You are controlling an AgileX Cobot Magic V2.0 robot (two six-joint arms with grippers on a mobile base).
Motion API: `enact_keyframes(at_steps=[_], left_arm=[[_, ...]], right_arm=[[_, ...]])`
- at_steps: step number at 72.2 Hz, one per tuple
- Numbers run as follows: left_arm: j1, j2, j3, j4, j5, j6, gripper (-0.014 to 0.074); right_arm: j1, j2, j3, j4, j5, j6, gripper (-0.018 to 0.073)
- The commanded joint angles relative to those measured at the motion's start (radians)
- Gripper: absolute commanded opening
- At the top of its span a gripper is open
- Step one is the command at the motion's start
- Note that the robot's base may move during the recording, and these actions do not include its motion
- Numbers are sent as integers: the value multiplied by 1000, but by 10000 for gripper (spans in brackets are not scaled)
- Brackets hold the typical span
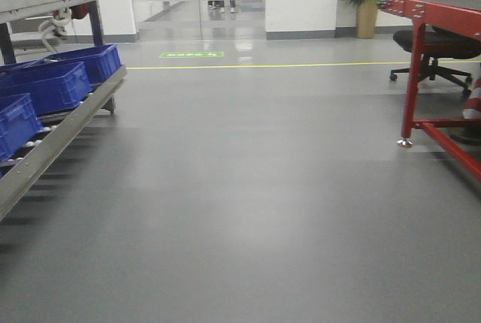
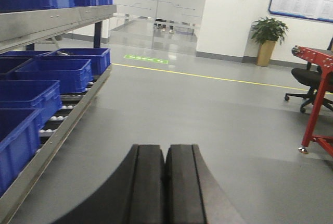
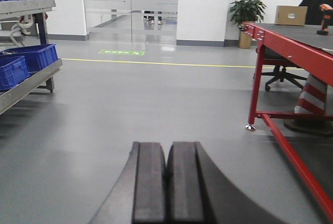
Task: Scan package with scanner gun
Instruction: 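Drive the base forward along the aisle past the blue-bin shelves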
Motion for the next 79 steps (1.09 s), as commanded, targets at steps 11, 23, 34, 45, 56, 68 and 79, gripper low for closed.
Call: enact_keyframes(at_steps=[11,23,34,45,56,68,79], left_arm=[[-49,-3,-2,-4,-15,4,-111],[-49,-3,-2,-4,-15,4,-111],[-34,-3,-2,-4,-15,4,-111],[-9,-3,-2,-4,-15,4,-111],[-11,-3,-2,-4,-15,4,-111],[-11,-3,-2,-4,-15,4,-111],[-11,-3,-2,-4,-15,4,-111]], right_arm=[[-1,-3,0,-1,-23,-3,-167],[-1,-3,0,-1,-23,-3,-167],[-1,-3,0,-1,-23,-3,-167],[12,-3,0,-1,-23,-3,-167],[38,-3,0,-1,-23,-3,-167],[44,-3,0,-1,-23,-3,-167],[45,-3,0,-1,-23,-3,-167]])
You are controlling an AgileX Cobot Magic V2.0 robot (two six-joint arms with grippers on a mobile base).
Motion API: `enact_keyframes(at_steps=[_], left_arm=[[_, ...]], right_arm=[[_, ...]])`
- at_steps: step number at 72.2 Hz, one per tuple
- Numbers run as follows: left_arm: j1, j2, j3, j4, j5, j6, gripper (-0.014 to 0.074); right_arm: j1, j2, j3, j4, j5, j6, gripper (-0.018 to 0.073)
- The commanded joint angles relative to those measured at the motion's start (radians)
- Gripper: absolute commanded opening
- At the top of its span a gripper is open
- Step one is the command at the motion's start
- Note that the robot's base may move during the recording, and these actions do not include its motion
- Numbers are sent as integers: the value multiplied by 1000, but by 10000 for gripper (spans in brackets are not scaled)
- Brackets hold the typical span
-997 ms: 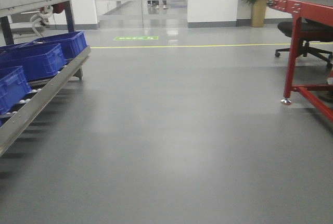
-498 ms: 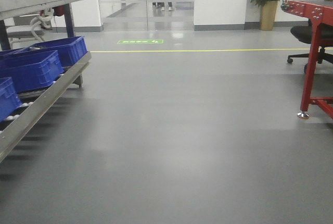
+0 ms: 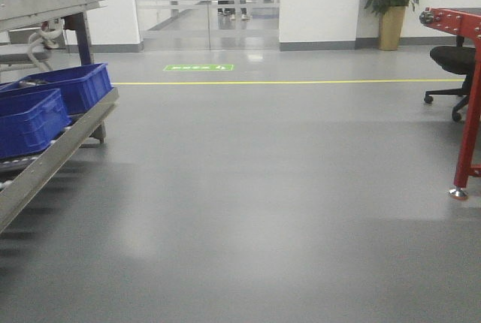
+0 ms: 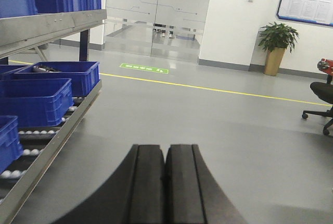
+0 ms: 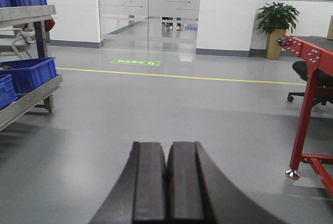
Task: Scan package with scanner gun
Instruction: 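Drive the base forward along the aisle past the blue-bin shelves, then turn the base toward the red-framed table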
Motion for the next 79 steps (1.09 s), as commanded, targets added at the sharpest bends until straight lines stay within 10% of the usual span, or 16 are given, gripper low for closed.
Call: enact_keyframes(at_steps=[1,79], left_arm=[[0,-3,-2,-4,-15,4,-111],[0,-3,-2,-4,-15,4,-111]], right_arm=[[4,-3,0,-1,-23,-3,-167],[-3,-3,0,-1,-23,-3,-167]])
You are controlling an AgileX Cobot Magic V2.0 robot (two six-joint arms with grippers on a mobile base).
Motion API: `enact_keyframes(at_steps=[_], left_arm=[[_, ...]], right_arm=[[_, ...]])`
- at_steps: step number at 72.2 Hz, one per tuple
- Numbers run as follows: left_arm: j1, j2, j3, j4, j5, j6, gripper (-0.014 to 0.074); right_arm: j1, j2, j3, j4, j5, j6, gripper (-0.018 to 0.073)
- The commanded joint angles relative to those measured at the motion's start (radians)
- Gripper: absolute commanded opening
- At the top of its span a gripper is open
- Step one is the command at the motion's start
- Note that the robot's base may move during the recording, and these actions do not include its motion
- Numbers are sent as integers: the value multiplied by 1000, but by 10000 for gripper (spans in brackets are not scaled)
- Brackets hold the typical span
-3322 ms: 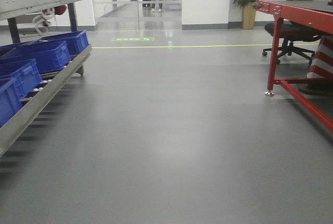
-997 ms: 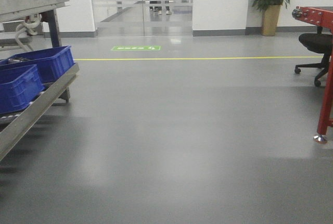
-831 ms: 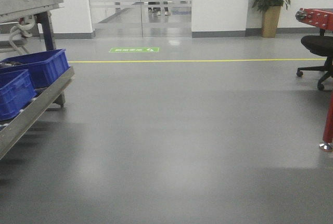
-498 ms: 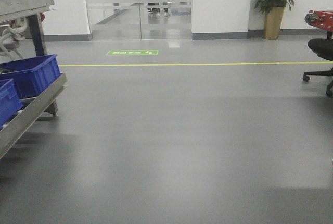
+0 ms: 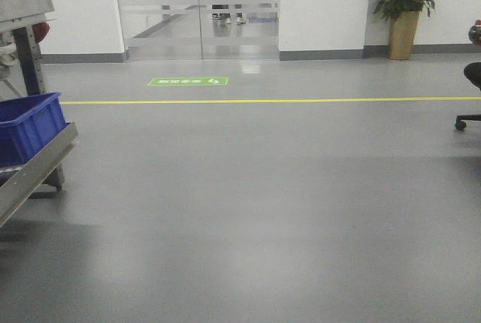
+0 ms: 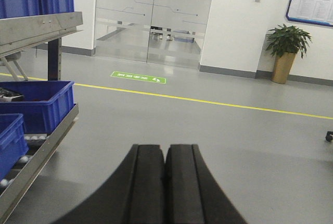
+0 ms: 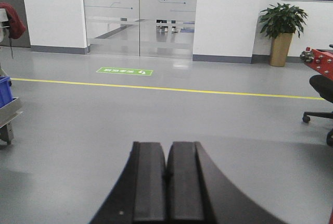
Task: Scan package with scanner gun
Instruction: 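Turn the base toward the red-framed table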
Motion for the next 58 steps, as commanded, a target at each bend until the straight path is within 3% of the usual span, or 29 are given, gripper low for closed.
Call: enact_keyframes(at_steps=[1,58], left_arm=[[-1,-3,-2,-4,-15,4,-111],[-1,-3,-2,-4,-15,4,-111]], right_arm=[[-2,-3,0,-1,-23,-3,-167],[0,-3,0,-1,-23,-3,-167]])
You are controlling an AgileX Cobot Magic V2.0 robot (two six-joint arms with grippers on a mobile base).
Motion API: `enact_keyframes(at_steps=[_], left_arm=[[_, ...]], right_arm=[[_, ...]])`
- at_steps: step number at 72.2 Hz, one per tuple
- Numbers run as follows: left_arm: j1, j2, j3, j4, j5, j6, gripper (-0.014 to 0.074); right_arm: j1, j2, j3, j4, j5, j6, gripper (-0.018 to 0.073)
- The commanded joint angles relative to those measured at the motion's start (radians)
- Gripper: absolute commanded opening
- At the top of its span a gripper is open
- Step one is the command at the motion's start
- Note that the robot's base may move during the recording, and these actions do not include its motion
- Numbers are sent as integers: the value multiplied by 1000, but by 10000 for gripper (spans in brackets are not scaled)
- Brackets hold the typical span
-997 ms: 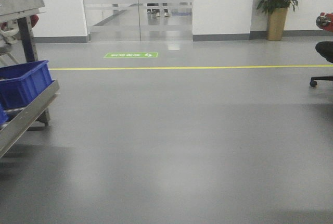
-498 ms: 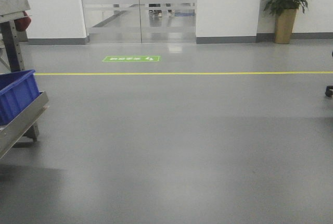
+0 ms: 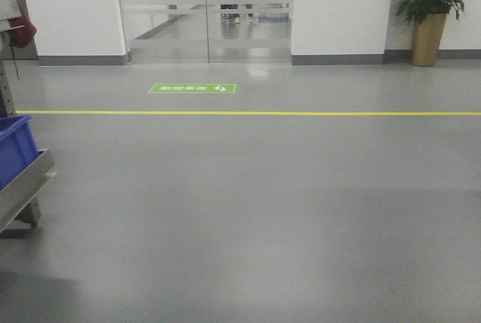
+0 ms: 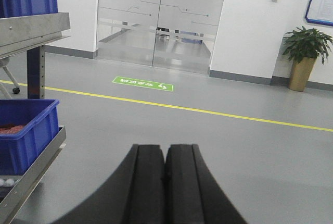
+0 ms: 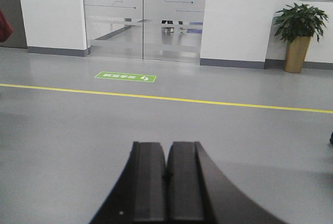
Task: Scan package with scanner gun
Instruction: 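Turn the base toward the red-framed table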
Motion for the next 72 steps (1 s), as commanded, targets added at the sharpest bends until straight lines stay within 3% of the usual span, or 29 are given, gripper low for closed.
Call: enact_keyframes(at_steps=[1,72], left_arm=[[-1,-3,-2,-4,-15,4,-111],[-1,-3,-2,-4,-15,4,-111]], right_arm=[[0,-3,0,-1,-23,-3,-167],[0,-3,0,-1,-23,-3,-167]])
